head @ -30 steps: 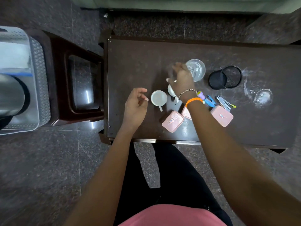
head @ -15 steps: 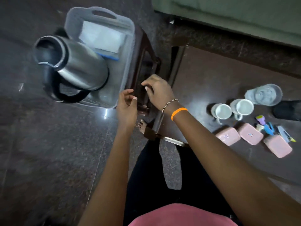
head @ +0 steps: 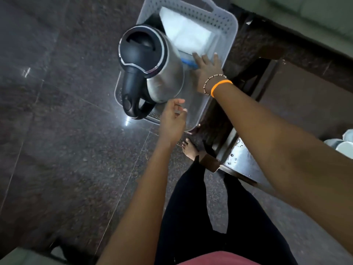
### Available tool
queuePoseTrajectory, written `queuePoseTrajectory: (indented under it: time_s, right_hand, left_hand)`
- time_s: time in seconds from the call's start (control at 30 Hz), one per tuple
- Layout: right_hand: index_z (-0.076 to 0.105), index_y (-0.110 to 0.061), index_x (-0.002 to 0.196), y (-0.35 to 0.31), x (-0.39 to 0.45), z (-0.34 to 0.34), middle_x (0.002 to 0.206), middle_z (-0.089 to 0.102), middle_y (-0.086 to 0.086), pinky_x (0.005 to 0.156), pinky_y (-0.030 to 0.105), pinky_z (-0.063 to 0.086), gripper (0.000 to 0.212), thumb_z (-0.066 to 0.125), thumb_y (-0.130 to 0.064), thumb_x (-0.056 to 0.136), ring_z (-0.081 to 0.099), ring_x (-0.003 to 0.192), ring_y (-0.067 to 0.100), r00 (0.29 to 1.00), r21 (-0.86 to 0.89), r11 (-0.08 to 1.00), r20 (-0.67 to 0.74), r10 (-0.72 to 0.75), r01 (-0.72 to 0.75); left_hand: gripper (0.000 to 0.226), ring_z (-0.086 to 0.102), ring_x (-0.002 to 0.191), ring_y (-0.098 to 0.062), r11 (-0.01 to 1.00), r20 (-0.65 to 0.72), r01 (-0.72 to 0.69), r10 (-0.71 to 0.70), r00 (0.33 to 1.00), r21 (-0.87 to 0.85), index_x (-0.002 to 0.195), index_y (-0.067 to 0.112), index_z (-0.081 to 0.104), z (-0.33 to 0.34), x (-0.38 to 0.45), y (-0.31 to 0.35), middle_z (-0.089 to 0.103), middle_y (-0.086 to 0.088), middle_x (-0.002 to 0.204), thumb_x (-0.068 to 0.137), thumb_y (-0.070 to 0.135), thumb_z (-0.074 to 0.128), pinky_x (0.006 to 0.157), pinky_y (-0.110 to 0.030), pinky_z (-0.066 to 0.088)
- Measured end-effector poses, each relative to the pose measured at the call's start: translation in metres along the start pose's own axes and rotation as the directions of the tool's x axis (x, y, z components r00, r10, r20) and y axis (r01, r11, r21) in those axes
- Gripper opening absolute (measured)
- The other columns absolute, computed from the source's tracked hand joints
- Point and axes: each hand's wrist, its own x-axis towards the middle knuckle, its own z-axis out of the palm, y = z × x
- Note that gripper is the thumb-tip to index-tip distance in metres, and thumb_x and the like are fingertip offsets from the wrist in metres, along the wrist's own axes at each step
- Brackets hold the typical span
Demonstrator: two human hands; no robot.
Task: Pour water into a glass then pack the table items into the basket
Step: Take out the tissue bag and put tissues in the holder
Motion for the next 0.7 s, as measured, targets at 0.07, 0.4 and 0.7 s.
queuePoseTrajectory:
  time_s: [0.07,0.4,0.7]
  right_hand:
    - [0.050,-0.011,0.130,0.000,0.006,-0.002,0.159,0.011,0.009,0.116,0.057,0.009,0.045,0.050,-0.018,0.086,0.021,0.142,0.030,0.999,0.011,1.000,0.031,0.027,-0.028]
    - [0.051,-0.002,0.131,0.007,-0.072,-0.028,0.145,0.044,0.012,0.111,0.018,0.025,0.045,0.048,0.003,0.086,0.042,0.135,0.021,0.880,0.765,0.645,-0.308,0.363,0.002]
    - [0.057,0.003,0.123,0.014,-0.215,-0.015,0.125,0.054,0.004,0.106,0.009,0.032,0.043,0.051,0.010,0.081,0.048,0.118,0.012,0.853,0.886,0.425,-0.359,0.378,0.185]
  left_hand:
    - [0.029,0.046,0.070,0.000,1.000,0.006,0.009,-0.008,1.000,-0.019,0.117,0.011,0.052,-0.001,0.001,-0.001,0.045,0.012,0.081,0.089,0.006,0.051,0.061,-0.004,0.038]
    - [0.015,0.052,0.087,-0.015,0.992,0.090,0.012,0.000,0.996,-0.129,0.107,0.015,0.054,0.012,-0.005,0.032,0.051,0.005,0.090,0.093,0.012,0.048,0.082,-0.019,0.045]
    - [0.010,0.065,0.073,-0.013,0.942,0.099,0.050,-0.018,0.995,-0.333,0.093,0.021,0.054,0.065,-0.042,0.085,0.065,-0.003,0.090,0.094,0.030,0.050,0.067,-0.023,0.054]
